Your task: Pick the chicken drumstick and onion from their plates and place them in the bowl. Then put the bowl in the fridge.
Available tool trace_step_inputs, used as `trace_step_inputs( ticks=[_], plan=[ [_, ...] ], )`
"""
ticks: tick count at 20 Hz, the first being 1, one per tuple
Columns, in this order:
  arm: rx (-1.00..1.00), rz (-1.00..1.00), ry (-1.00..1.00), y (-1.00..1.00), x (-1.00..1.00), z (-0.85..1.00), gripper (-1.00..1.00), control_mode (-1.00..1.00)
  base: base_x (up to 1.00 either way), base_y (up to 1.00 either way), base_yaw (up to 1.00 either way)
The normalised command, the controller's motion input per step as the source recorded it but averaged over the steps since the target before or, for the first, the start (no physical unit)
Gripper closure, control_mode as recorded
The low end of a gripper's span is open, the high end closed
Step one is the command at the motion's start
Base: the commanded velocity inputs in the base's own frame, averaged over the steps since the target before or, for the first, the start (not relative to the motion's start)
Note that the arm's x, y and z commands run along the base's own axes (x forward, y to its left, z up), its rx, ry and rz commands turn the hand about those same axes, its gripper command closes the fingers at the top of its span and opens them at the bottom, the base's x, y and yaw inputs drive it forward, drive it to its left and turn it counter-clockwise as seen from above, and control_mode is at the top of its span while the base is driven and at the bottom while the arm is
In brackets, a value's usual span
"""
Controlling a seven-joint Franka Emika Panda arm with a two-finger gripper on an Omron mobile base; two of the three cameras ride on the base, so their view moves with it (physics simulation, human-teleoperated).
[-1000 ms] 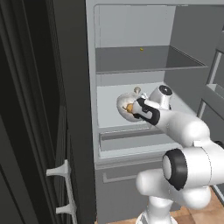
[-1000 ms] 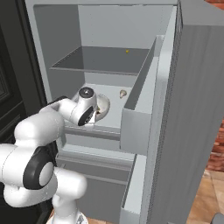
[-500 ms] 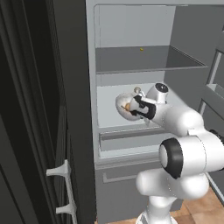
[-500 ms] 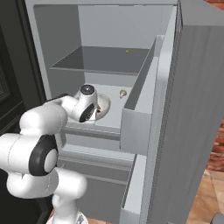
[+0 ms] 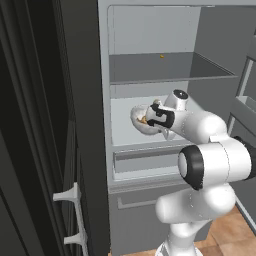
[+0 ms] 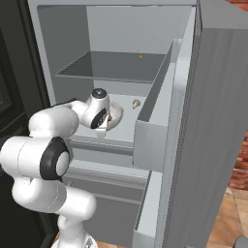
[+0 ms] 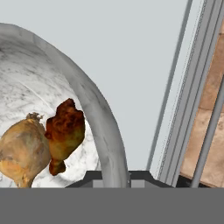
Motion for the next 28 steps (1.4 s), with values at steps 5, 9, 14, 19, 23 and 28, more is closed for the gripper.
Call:
trace_step_inputs(
  ticks=[5, 9, 14, 19, 23, 28],
  plan=[
    [0.00, -0.01, 0.00, 0.03, 0.09, -0.30, 1.00, -1.00, 0.00, 0.00, 0.00],
    [0.00, -0.03, 0.00, 0.01, 0.19, -0.26, 1.00, -1.00, 0.00, 0.00, 0.00],
    [0.00, -0.04, 0.00, 0.01, 0.21, -0.15, 1.00, -1.00, 0.00, 0.00, 0.00],
    [0.00, -0.04, 0.00, 0.00, 0.19, -0.15, 1.00, -1.00, 0.00, 0.00, 0.00],
    [0.00, -0.03, 0.00, 0.00, 0.11, -0.14, 1.00, -1.00, 0.00, 0.00, 0.00],
    [0.00, -0.03, 0.00, 0.00, 0.06, -0.16, 1.00, -1.00, 0.00, 0.00, 0.00]
  ],
)
